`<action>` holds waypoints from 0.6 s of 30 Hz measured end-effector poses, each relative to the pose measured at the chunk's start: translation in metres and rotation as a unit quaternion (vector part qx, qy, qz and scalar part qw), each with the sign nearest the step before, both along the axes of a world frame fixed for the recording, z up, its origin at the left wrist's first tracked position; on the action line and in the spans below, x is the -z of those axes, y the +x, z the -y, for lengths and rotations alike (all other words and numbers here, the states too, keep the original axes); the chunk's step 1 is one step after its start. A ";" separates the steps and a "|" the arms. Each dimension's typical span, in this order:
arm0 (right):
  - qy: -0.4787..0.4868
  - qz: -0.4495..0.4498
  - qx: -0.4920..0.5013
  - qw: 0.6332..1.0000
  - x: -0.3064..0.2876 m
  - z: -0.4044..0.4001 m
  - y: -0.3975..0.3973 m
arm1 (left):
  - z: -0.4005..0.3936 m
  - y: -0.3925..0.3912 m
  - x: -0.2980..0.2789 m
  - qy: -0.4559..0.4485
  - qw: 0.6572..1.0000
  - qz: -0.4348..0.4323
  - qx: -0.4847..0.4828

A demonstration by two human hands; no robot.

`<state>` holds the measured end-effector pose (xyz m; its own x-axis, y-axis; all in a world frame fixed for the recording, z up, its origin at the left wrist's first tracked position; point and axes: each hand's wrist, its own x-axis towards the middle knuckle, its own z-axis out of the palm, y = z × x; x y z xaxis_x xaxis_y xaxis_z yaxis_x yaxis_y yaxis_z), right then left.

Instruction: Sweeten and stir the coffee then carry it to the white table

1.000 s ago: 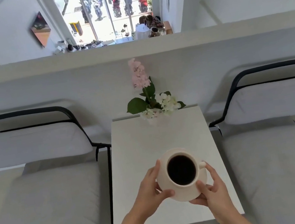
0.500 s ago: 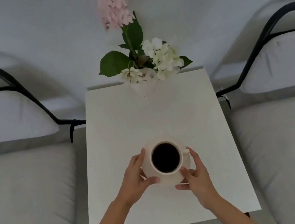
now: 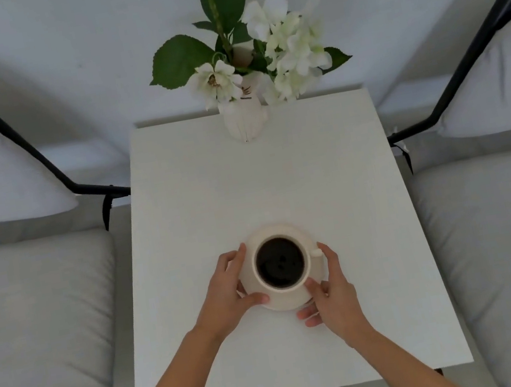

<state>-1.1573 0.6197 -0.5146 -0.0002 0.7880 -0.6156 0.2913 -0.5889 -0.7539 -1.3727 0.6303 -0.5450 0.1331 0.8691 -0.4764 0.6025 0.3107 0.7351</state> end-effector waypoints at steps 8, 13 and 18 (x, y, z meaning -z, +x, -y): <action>0.004 0.040 -0.026 0.999 0.005 0.000 0.000 | -0.001 0.004 -0.006 0.007 0.999 -0.038 0.004; 0.012 0.050 -0.050 0.997 0.004 -0.002 0.001 | -0.005 0.006 -0.012 0.010 0.996 -0.089 0.031; -0.013 0.067 -0.074 0.995 -0.009 -0.008 0.027 | 0.001 0.001 -0.021 0.029 0.989 -0.141 0.031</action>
